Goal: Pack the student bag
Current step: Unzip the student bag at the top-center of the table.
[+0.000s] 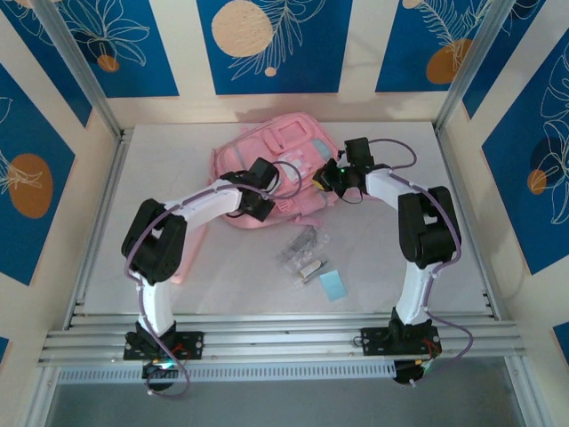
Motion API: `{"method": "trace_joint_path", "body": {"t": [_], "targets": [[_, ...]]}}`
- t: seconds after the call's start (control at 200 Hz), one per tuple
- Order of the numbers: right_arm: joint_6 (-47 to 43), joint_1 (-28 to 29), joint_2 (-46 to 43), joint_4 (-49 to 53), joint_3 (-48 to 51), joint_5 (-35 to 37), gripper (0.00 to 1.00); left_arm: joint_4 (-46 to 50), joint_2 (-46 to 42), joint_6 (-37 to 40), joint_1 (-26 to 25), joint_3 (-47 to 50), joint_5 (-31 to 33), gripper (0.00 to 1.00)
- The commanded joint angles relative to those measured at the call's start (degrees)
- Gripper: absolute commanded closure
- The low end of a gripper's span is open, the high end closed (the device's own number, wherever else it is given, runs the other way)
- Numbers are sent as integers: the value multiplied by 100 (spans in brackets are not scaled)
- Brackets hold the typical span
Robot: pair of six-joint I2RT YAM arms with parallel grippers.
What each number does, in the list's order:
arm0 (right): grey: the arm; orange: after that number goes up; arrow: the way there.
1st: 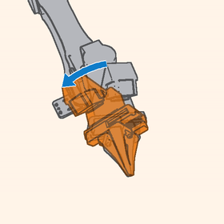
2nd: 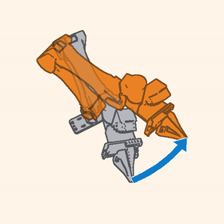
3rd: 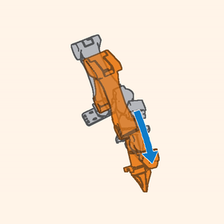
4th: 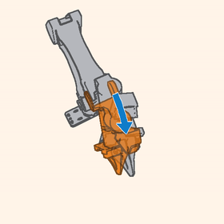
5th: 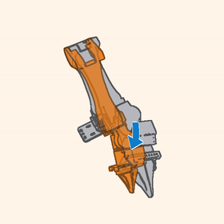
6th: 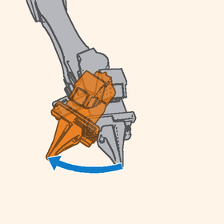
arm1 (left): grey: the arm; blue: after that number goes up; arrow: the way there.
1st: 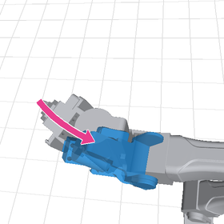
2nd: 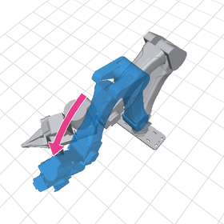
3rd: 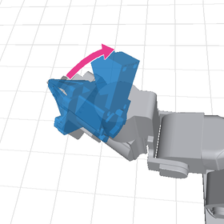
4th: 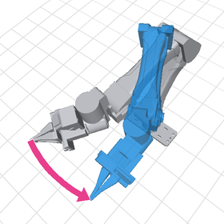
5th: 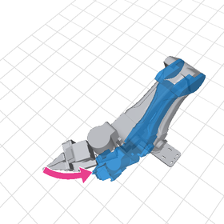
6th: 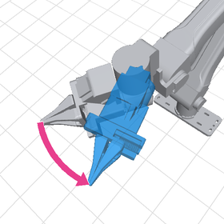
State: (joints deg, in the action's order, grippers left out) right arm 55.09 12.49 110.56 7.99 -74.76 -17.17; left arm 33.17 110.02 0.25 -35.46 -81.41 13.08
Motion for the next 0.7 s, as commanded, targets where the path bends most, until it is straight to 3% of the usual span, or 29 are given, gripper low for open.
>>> {"method": "trace_joint_path", "body": {"t": [0.0,0.1,0.23,0.295,0.49,0.695], "targets": [[-262,-558,53,-90,-542,386,100,854,-302,335,-143,208,1451,100],[-193,-485,-52,-119,-478,99,100,633,-410,475,-407,53,1229,100],[19,-391,-563,-333,121,-121,63,653,-424,281,-463,-377,739,100],[155,-340,-894,-381,496,-214,52,689,-411,196,-467,-598,505,100],[592,-77,-1492,-709,1332,-500,43,683,-377,98,-592,-1085,138,100],[1142,352,-1314,-1323,1600,-430,43,621,-321,124,-854,-1285,54,100]]}}
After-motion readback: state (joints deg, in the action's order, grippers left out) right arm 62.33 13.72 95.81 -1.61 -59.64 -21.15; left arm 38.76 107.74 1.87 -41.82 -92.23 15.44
